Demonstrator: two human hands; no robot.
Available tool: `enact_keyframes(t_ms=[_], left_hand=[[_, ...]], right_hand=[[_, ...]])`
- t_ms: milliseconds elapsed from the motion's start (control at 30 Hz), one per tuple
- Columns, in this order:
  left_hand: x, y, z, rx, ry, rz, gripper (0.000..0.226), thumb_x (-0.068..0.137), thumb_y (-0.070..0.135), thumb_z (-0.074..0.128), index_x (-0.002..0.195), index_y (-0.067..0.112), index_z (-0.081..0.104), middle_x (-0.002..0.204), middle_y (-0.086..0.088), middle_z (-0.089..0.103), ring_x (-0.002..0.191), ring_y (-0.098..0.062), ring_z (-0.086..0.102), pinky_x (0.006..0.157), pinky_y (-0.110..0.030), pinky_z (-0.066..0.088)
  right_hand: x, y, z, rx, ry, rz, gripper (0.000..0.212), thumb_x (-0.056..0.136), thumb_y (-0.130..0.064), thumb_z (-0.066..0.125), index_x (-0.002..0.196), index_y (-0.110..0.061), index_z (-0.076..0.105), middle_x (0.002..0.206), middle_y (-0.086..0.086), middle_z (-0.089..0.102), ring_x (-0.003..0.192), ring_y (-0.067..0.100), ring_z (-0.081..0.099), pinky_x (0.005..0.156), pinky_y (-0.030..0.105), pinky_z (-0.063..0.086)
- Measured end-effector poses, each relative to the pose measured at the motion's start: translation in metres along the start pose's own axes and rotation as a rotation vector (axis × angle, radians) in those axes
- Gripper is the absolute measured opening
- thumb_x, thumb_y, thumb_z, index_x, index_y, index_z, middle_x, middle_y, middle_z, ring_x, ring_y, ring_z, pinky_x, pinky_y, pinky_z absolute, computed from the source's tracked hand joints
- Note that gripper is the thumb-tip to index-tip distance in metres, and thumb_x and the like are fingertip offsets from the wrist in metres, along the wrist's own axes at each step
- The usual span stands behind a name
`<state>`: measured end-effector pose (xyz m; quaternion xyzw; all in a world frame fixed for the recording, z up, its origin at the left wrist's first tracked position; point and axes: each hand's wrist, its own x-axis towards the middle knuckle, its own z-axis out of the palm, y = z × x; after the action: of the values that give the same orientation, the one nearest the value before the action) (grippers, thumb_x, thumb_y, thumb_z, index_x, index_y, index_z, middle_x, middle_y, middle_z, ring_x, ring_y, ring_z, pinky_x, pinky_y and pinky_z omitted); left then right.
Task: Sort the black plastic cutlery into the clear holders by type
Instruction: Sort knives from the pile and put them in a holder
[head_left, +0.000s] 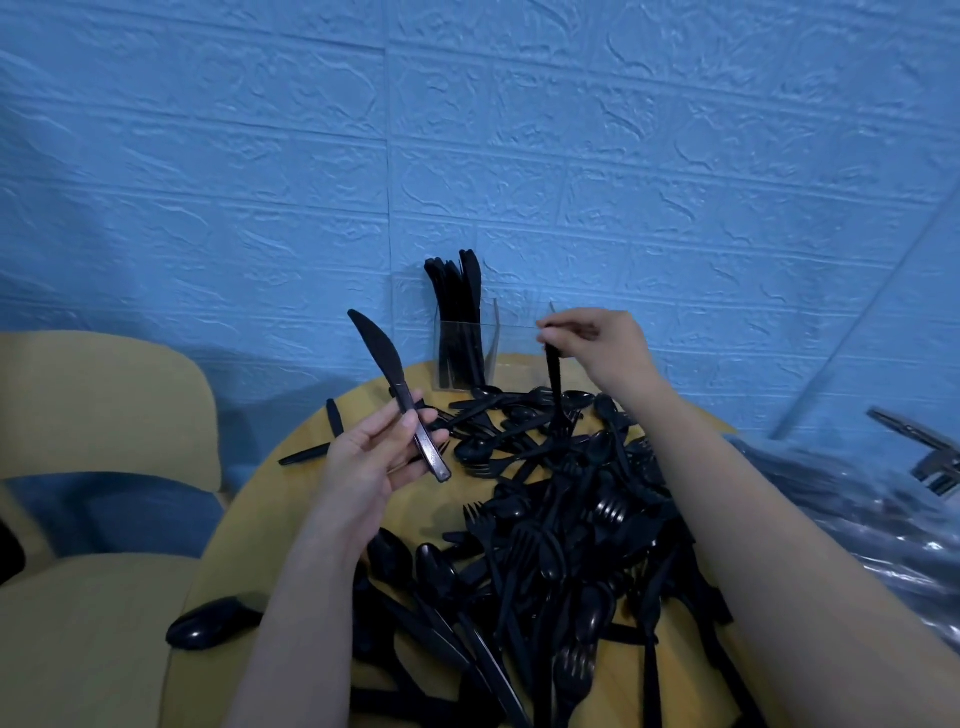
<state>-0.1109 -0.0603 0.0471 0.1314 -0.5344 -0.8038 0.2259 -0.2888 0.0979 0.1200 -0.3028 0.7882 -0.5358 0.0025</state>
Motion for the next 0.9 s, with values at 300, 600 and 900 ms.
enact_keyframes(t_ms=[300, 600, 900], left_hand=[[0.001, -0.001, 0.0, -0.009, -0.015, -0.014, 0.031, 0.084, 0.015, 0.057, 0.114, 0.015, 0.063, 0.091, 0.002, 0.073, 0.087, -0.017, 0.071, 0.065, -0.027, 0.059], [0.001, -0.002, 0.001, -0.007, -0.014, -0.021, 0.026, 0.091, 0.01, 0.053, 0.115, 0.015, 0.062, 0.091, 0.002, 0.073, 0.086, -0.016, 0.071, 0.063, -0.025, 0.057], [0.001, -0.001, 0.0, -0.009, -0.014, -0.015, 0.028, 0.087, 0.011, 0.055, 0.113, 0.015, 0.063, 0.091, 0.001, 0.073, 0.085, -0.016, 0.072, 0.062, -0.026, 0.057]], right_hand=[[0.006, 0.026, 0.002, 0.334, 0.279, 0.258, 0.011, 0.091, -0.003, 0.06, 0.102, -0.004, 0.062, 0.106, 0.015, 0.065, 0.097, 0.025, 0.065, 0.077, 0.029, 0.059], [-0.012, 0.023, -0.002, -0.774, -0.567, -0.126, 0.022, 0.085, -0.019, 0.069, 0.106, -0.014, 0.068, 0.107, -0.002, 0.057, 0.103, 0.016, 0.054, 0.089, 0.026, 0.042], [-0.017, 0.017, 0.026, -1.076, -0.862, -0.279, 0.027, 0.089, -0.024, 0.061, 0.116, -0.018, 0.06, 0.109, 0.001, 0.056, 0.102, 0.02, 0.054, 0.085, 0.038, 0.049]])
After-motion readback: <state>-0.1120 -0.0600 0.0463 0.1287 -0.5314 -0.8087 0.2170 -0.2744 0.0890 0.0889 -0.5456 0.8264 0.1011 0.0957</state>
